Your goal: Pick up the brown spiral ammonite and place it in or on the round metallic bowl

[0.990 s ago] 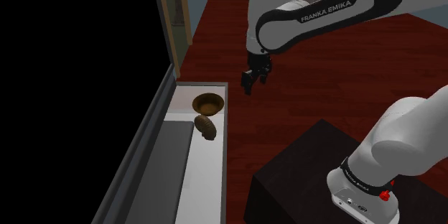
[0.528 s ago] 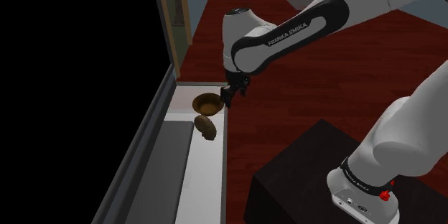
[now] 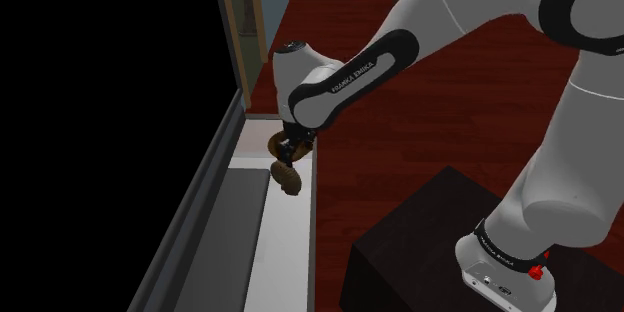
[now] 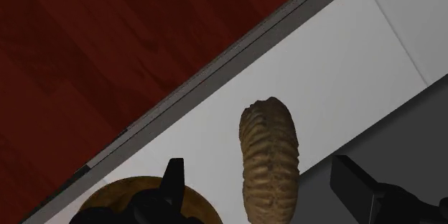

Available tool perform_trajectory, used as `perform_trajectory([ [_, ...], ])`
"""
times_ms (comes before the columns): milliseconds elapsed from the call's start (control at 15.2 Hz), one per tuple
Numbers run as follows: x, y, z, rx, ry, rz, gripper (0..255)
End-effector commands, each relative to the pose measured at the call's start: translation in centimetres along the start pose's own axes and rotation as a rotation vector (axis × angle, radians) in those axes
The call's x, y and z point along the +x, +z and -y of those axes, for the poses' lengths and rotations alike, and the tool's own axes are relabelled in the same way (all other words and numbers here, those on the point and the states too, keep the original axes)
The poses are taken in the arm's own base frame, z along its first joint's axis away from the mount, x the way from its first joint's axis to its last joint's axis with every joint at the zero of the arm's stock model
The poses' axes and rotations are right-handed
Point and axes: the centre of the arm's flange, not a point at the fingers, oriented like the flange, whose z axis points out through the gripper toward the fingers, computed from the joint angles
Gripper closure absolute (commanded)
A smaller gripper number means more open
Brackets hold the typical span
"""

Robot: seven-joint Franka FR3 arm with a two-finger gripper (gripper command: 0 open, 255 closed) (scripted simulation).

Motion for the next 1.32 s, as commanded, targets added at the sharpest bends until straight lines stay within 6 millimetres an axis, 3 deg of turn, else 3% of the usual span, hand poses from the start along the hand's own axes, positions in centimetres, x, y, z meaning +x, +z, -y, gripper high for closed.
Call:
perform_trajectory([
  [0, 1.8, 1.5, 1.6, 0.0, -0.012, -0.002, 0],
  [198, 3.7, 3.4, 3.7, 0.001, -0.029, -0.004, 0],
  [660, 3.7, 7.1, 3.8, 0.001, -0.029, -0.004, 0],
  [1188, 3.7, 7.4, 3.8, 0.001, -0.029, -0.004, 0],
  [1254, 3.7, 7.4, 3.8, 0.001, -0.029, -0.004, 255],
])
